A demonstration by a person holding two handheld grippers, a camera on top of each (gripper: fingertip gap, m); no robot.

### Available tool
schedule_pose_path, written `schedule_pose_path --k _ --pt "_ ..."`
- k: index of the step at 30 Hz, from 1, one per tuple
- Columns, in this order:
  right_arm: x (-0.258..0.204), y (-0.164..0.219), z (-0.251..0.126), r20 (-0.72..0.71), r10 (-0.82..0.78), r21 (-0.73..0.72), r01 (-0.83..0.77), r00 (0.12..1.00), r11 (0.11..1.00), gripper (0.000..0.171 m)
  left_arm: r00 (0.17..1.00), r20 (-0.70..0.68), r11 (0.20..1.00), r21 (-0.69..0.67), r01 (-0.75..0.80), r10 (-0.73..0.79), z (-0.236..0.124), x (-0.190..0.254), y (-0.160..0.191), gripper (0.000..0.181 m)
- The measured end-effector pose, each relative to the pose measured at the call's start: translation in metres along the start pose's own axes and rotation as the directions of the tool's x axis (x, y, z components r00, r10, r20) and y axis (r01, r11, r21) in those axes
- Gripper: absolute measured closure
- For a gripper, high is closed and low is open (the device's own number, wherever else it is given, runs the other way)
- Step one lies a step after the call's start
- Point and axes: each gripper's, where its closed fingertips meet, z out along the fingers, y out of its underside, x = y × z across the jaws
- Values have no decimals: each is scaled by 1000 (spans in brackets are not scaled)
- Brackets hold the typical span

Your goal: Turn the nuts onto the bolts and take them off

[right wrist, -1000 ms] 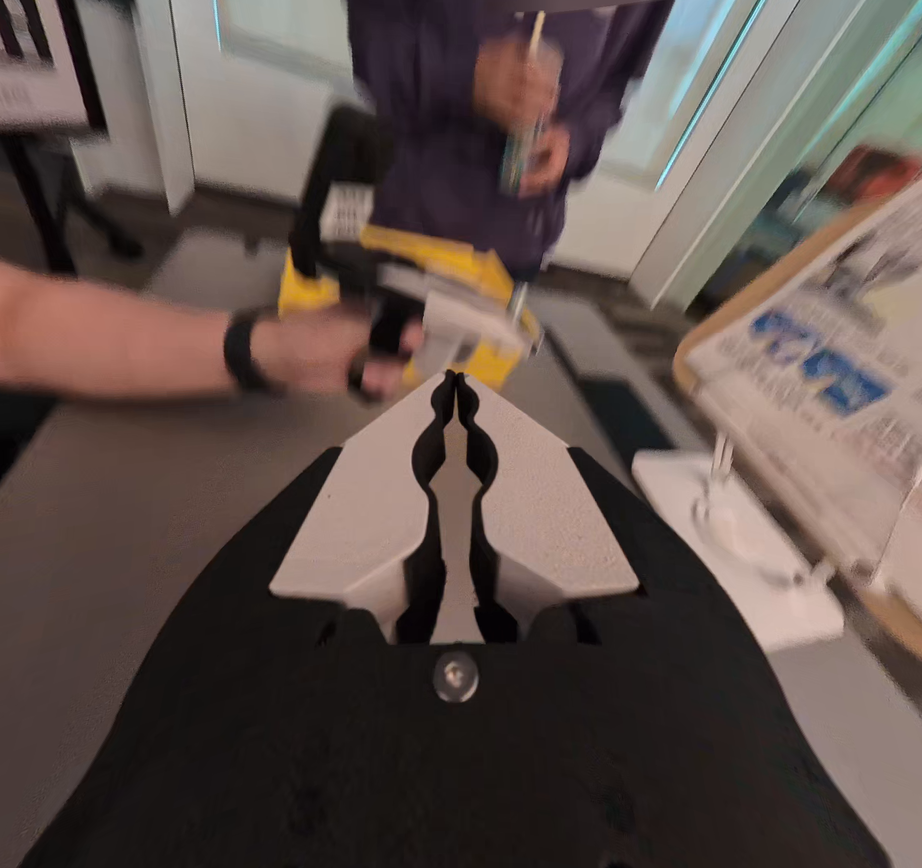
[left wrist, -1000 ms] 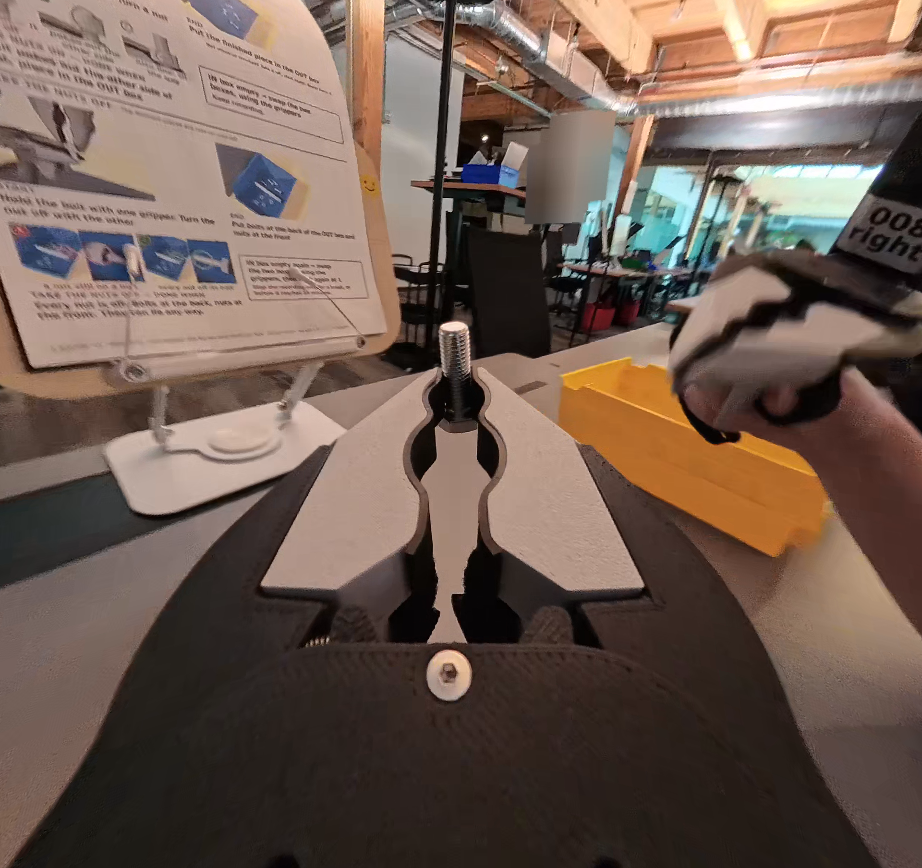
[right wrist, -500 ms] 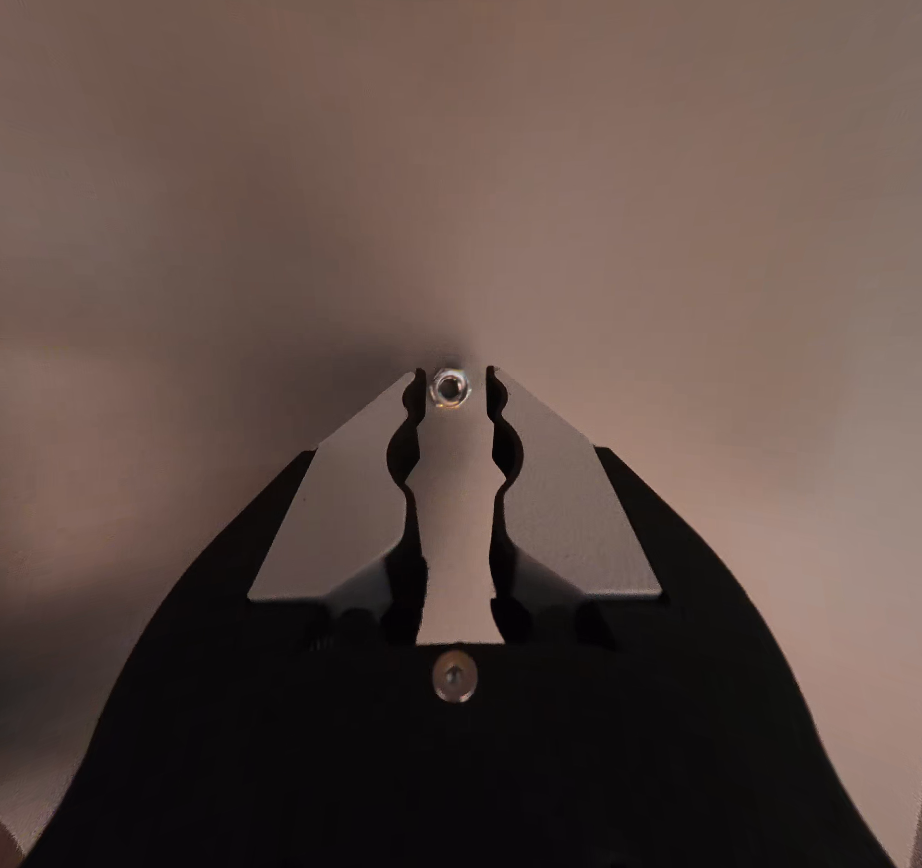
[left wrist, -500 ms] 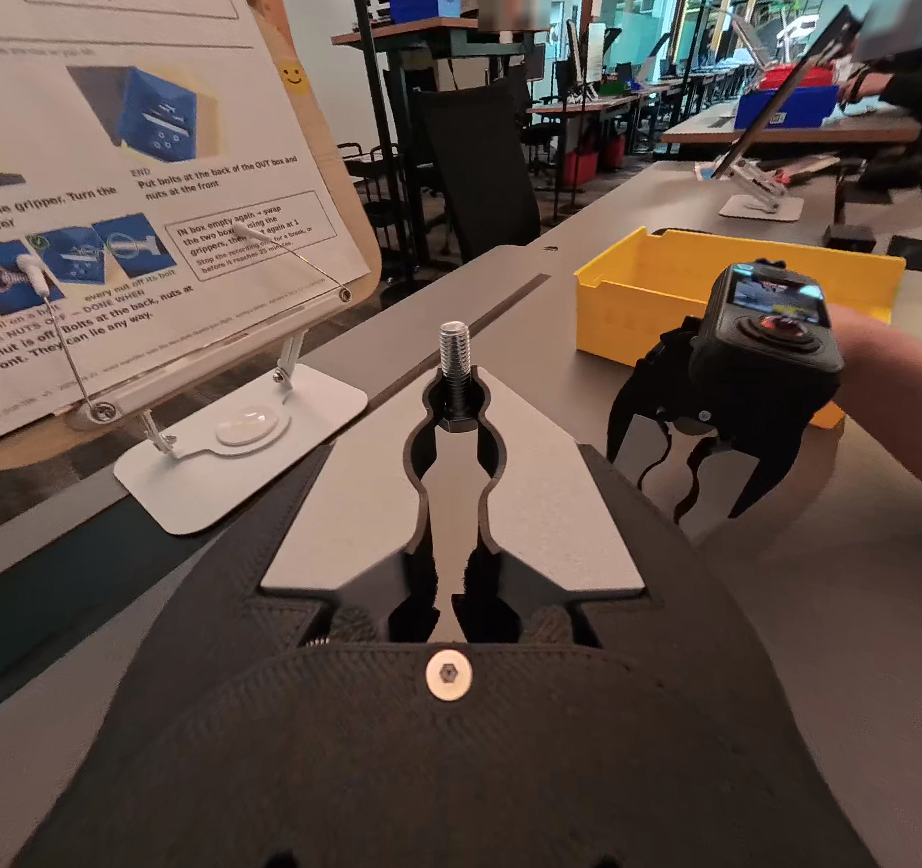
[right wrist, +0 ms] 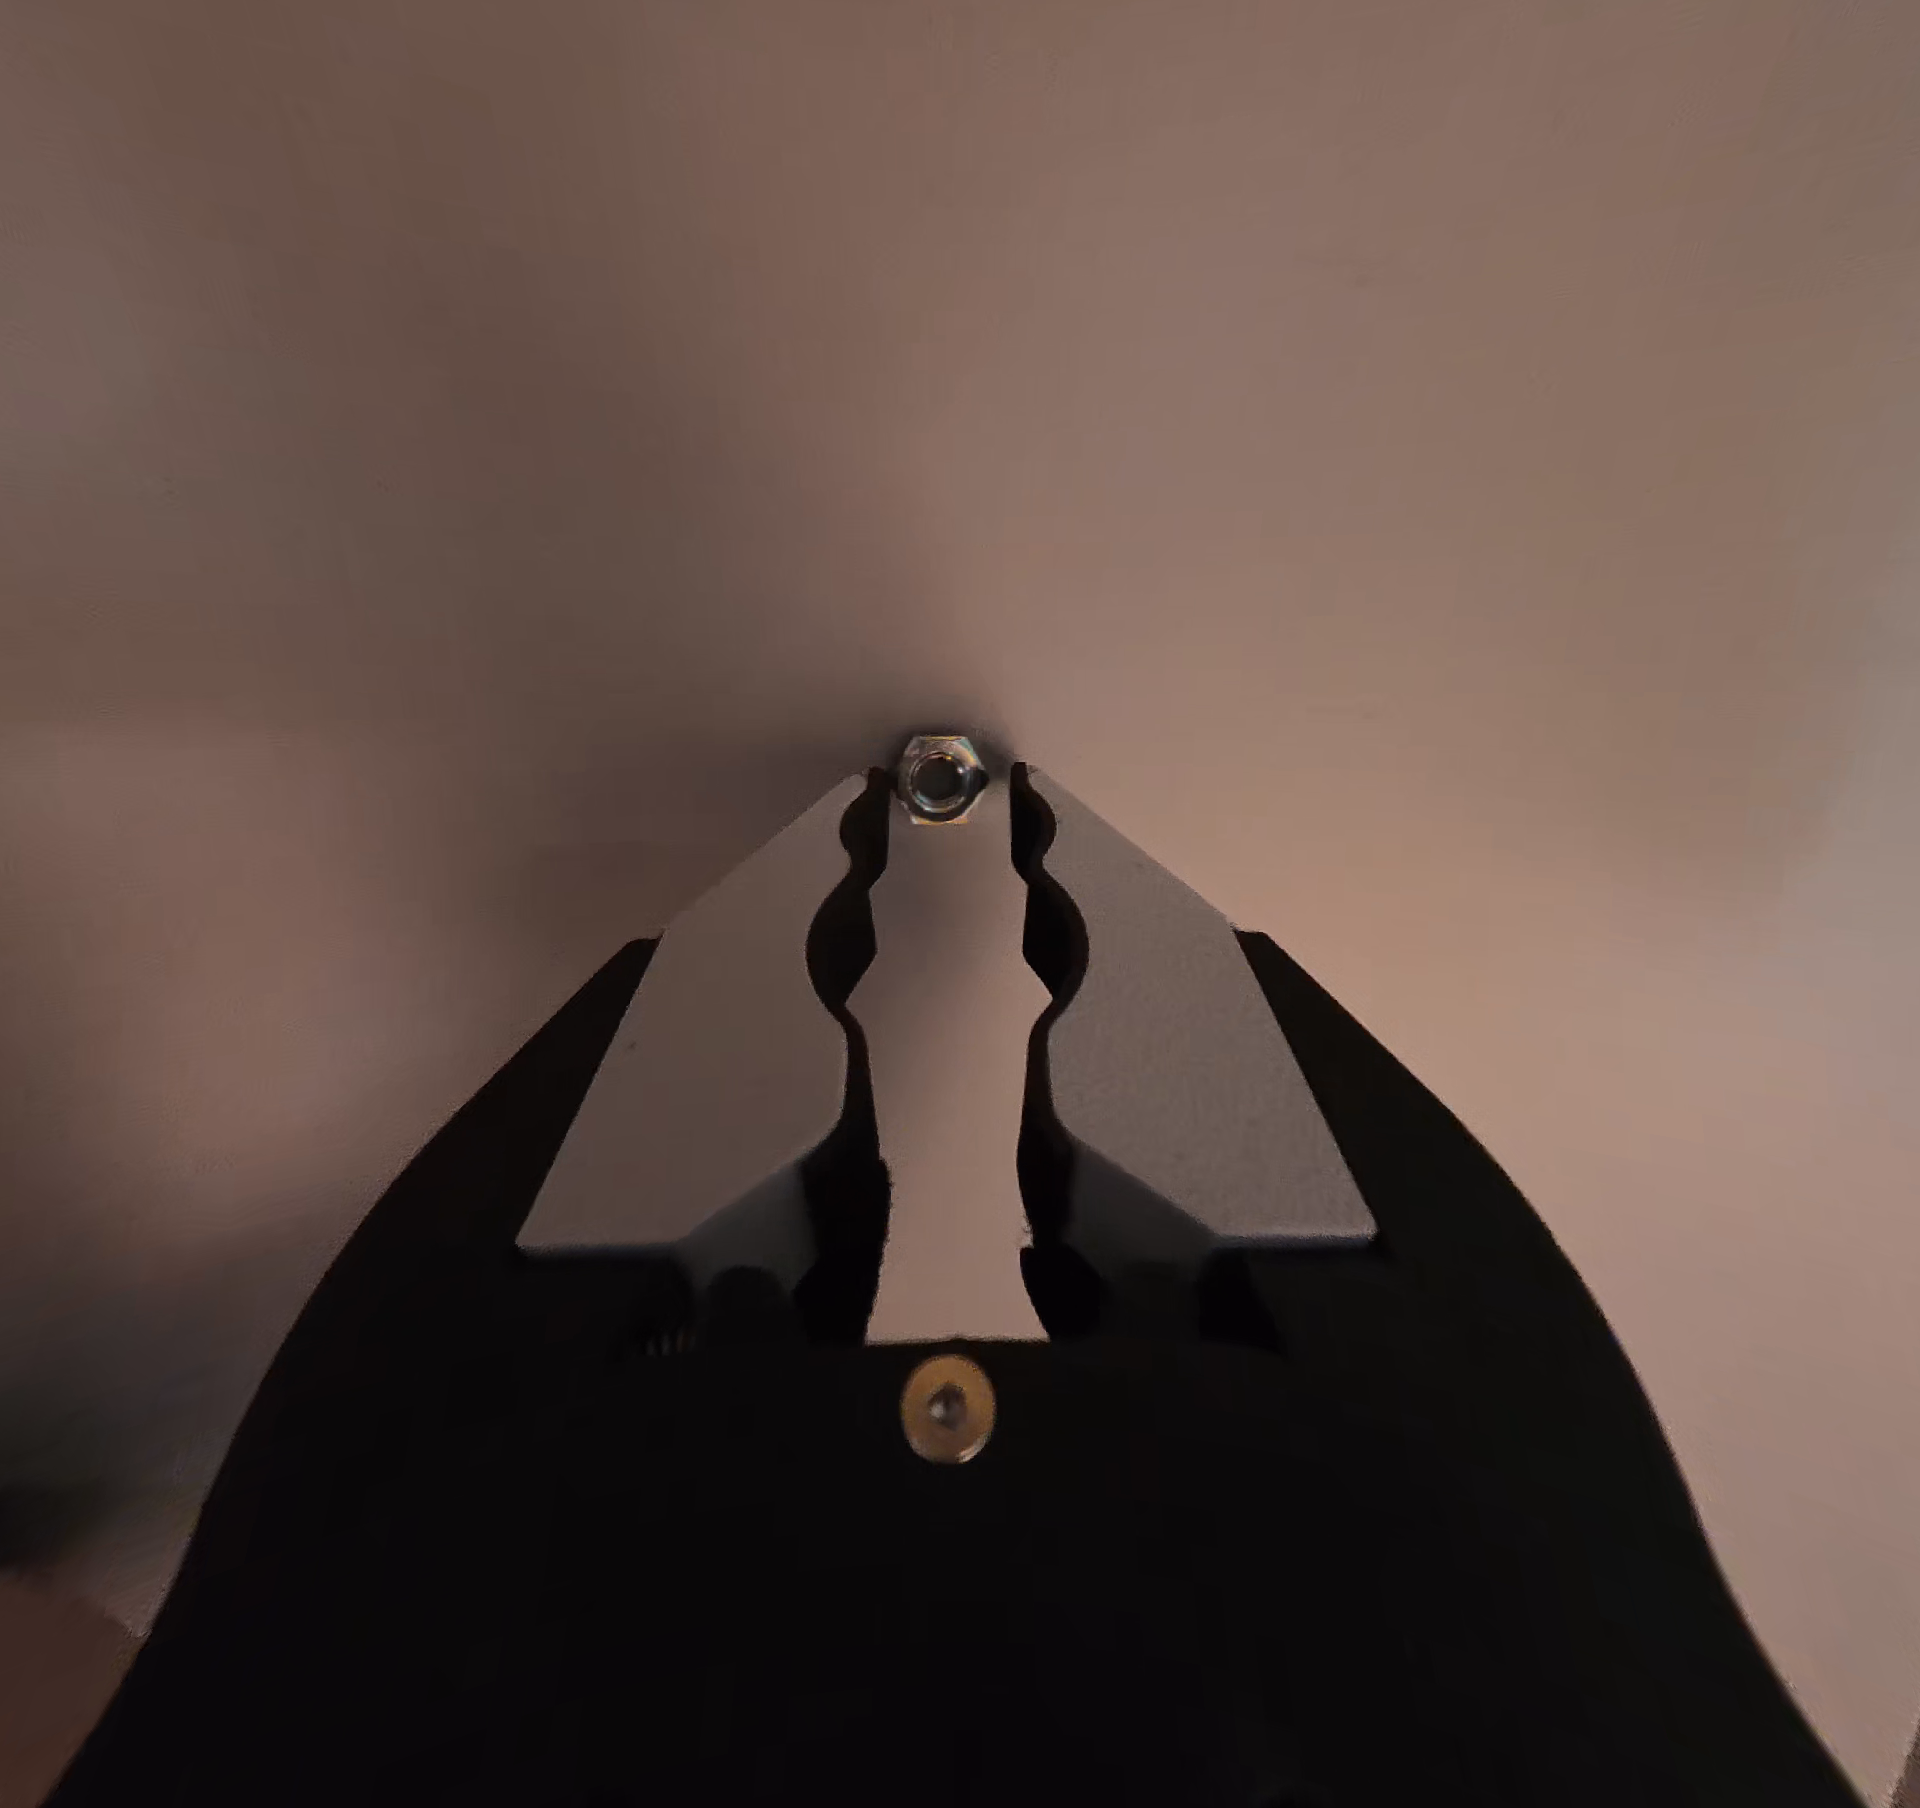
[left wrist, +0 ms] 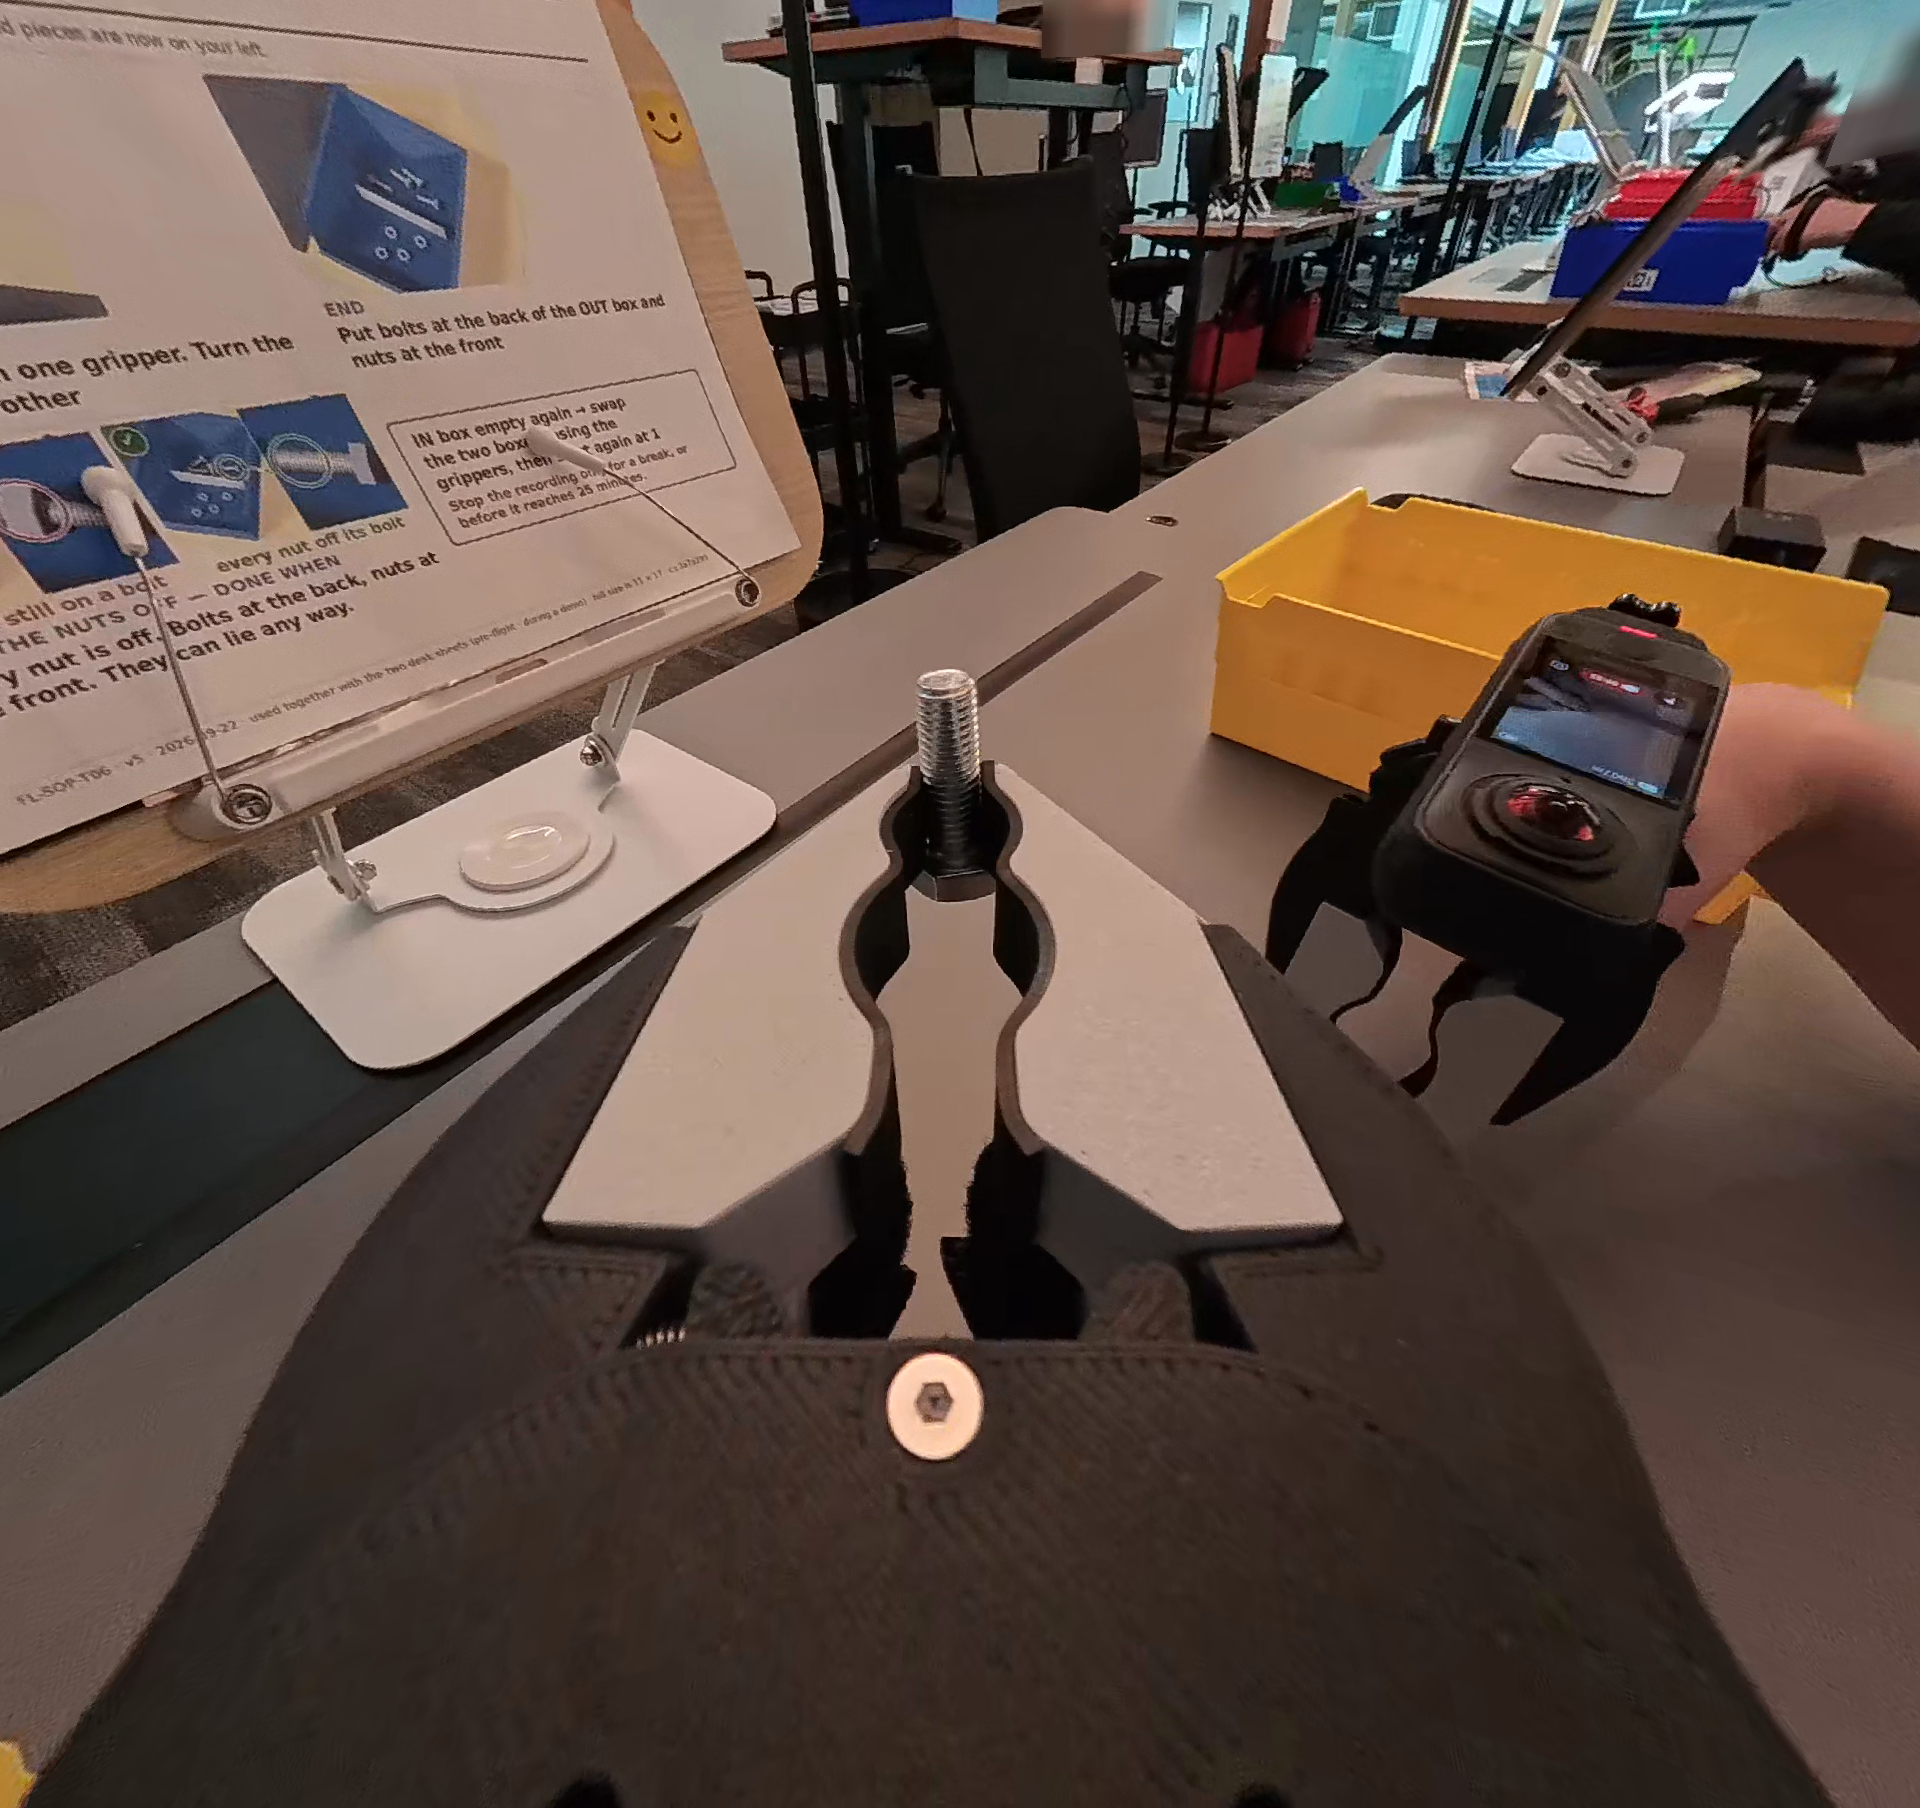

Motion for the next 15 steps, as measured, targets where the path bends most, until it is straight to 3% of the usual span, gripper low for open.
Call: schedule_pose_path --k 9,15 --pt "6 -3 3 -15 188 -38 -189 982 981 136 1000 14 1000 -16 12 -12 -1 0 -2 174" --pt "4 -4 3 -66 235 -73 -240 970 968 154 999 33 999 -33 5 -4 0 1 -1 174"
